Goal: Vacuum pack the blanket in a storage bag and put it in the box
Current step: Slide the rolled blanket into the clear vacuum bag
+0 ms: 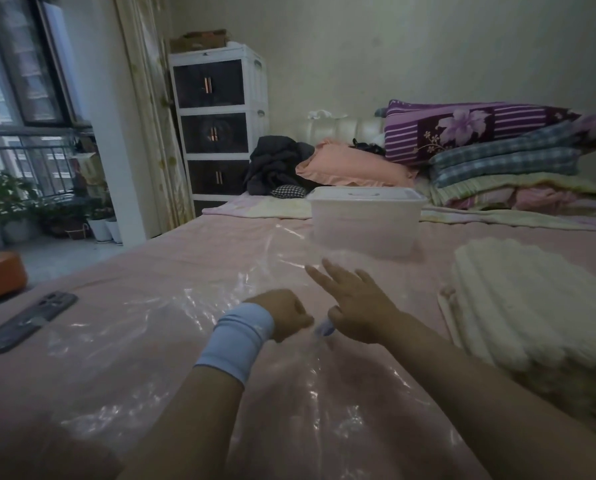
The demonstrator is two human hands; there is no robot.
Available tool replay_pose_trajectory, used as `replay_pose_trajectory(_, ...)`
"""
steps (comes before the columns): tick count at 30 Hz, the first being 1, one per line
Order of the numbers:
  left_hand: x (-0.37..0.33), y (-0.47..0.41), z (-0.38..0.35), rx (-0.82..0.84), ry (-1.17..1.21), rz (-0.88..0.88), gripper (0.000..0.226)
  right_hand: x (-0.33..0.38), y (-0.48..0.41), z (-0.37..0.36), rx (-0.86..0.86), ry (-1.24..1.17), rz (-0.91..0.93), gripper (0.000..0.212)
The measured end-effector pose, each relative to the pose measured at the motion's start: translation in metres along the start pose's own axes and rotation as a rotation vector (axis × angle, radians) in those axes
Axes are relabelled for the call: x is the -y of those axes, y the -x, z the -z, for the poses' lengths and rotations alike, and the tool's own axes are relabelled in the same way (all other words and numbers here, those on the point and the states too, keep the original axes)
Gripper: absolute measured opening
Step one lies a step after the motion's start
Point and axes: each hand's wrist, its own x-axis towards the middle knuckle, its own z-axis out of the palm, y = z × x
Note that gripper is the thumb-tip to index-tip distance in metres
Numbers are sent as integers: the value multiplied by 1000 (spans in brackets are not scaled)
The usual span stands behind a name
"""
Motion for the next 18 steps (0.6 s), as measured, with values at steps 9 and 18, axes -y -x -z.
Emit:
replay_pose_trajectory(9,55,-54,12,-380,-14,218,71,-11,25,2,-353,-197,67,36)
replay_pose_trajectory(18,34,-33,12,-361,-55,103,50,21,-16,72,-332,50,-543,102)
